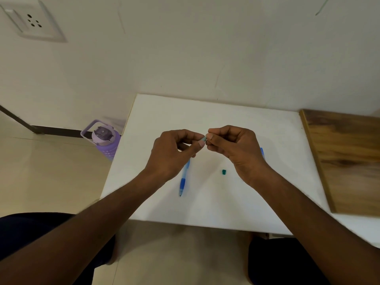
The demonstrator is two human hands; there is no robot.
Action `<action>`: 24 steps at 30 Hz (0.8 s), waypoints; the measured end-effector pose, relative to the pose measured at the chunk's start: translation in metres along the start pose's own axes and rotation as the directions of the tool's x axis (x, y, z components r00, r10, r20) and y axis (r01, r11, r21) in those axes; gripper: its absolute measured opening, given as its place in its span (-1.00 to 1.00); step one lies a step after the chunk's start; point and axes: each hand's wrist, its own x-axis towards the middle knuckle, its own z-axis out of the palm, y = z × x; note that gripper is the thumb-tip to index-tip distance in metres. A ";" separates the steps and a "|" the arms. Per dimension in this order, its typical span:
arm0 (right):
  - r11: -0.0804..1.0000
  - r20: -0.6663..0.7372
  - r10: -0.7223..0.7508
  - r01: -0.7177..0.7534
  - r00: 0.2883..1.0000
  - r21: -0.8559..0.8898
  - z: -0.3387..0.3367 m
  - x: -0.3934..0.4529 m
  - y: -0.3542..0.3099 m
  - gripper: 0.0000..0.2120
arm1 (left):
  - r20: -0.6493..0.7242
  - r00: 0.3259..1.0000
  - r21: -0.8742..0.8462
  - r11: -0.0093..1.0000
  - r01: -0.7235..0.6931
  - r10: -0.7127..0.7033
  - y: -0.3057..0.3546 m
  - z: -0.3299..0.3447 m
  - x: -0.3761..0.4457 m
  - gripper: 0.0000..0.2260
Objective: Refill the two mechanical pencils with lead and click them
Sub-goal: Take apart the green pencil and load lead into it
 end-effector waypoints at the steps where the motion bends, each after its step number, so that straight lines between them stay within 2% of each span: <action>1: 1.000 0.006 0.005 -0.005 1.000 0.008 0.000 0.000 0.000 -0.89 | -0.005 1.000 0.002 1.000 -0.008 0.008 0.000 0.000 0.000 -0.81; 6: 0.999 0.042 0.024 -0.025 0.999 0.022 -0.002 0.000 -0.003 -0.93 | -0.034 0.999 -0.007 1.000 -0.021 0.021 0.001 0.002 0.000 -0.81; 13: 0.997 0.036 -0.011 0.014 0.999 -0.071 0.001 -0.003 -0.004 -0.98 | -0.047 0.999 -0.105 0.994 0.023 -0.028 0.001 0.008 -0.006 -0.84; 16: 0.997 0.090 -0.012 0.019 0.996 -0.079 0.001 -0.004 -0.009 -0.81 | -0.063 0.994 -0.218 0.973 0.072 -0.087 0.002 0.010 -0.007 -0.81; 18: 0.998 0.112 0.027 -0.020 0.993 -0.059 0.001 -0.003 -0.010 -0.77 | -0.100 0.991 -0.175 0.982 0.074 -0.092 0.000 0.011 -0.005 -0.84; 20: 0.991 0.108 0.126 -0.129 0.986 0.020 0.000 -0.003 -0.009 -0.79 | -0.115 0.989 -0.107 0.991 0.075 -0.088 -0.001 0.011 -0.005 -0.82; 22: 0.970 0.092 0.212 -0.221 0.973 0.100 -0.003 -0.001 -0.007 -0.82 | -0.066 0.994 -0.106 0.992 0.075 -0.082 -0.001 0.015 -0.006 -0.78; 24: 0.970 0.040 0.237 -0.239 0.971 0.053 -0.006 0.002 -0.005 -0.85 | -0.020 0.998 -0.052 0.997 0.055 -0.056 -0.001 0.018 -0.007 -0.73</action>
